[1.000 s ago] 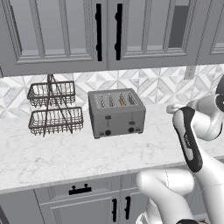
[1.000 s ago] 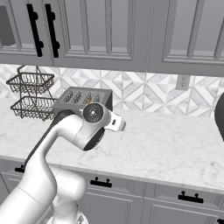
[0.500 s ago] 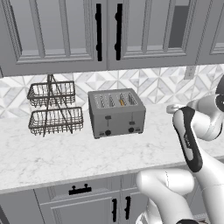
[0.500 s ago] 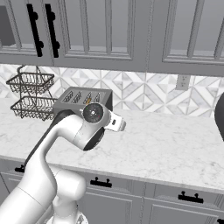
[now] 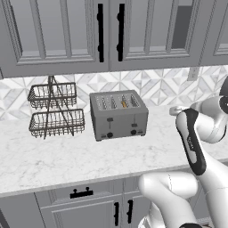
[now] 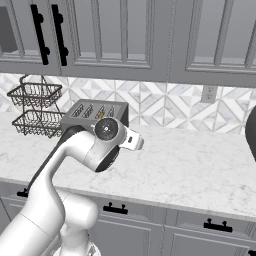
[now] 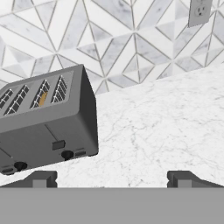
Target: Start the toaster. Once the lever pops up, take the bread to the plate on the dining counter.
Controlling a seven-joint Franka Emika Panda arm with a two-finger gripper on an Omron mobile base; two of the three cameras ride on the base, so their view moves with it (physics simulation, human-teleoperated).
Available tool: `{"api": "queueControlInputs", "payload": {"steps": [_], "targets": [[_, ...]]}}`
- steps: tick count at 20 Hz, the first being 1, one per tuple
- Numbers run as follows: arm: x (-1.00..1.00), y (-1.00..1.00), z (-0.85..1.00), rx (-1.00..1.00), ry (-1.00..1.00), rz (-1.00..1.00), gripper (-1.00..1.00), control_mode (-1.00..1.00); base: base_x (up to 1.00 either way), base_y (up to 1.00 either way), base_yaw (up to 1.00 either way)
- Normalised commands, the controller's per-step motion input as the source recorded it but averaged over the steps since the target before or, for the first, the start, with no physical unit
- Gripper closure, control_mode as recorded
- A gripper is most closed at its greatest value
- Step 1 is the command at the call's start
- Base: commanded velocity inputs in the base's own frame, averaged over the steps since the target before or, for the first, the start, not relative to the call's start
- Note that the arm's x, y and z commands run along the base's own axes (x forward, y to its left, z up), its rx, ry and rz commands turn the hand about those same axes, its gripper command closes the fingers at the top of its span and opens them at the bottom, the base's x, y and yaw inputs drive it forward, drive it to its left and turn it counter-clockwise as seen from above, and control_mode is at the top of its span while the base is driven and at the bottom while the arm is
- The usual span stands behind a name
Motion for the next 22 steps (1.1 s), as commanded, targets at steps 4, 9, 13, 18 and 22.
{"api": "queueControlInputs", "payload": {"steps": [4,9,13,18,22], "targets": [[0.00,0.00,0.00,0.00,0.00,0.00,-1.00,-1.00,0.00,0.00,0.00],[0.00,0.00,0.00,0.00,0.00,0.00,-1.00,-1.00,0.00,0.00,0.00],[0.00,0.00,0.00,0.00,0.00,0.00,-1.00,-1.00,0.00,0.00,0.00],[0.00,0.00,0.00,0.00,0.00,0.00,-1.00,-1.00,0.00,0.00,0.00],[0.00,0.00,0.00,0.00,0.00,0.00,-1.00,-1.00,0.00,0.00,0.00]]}}
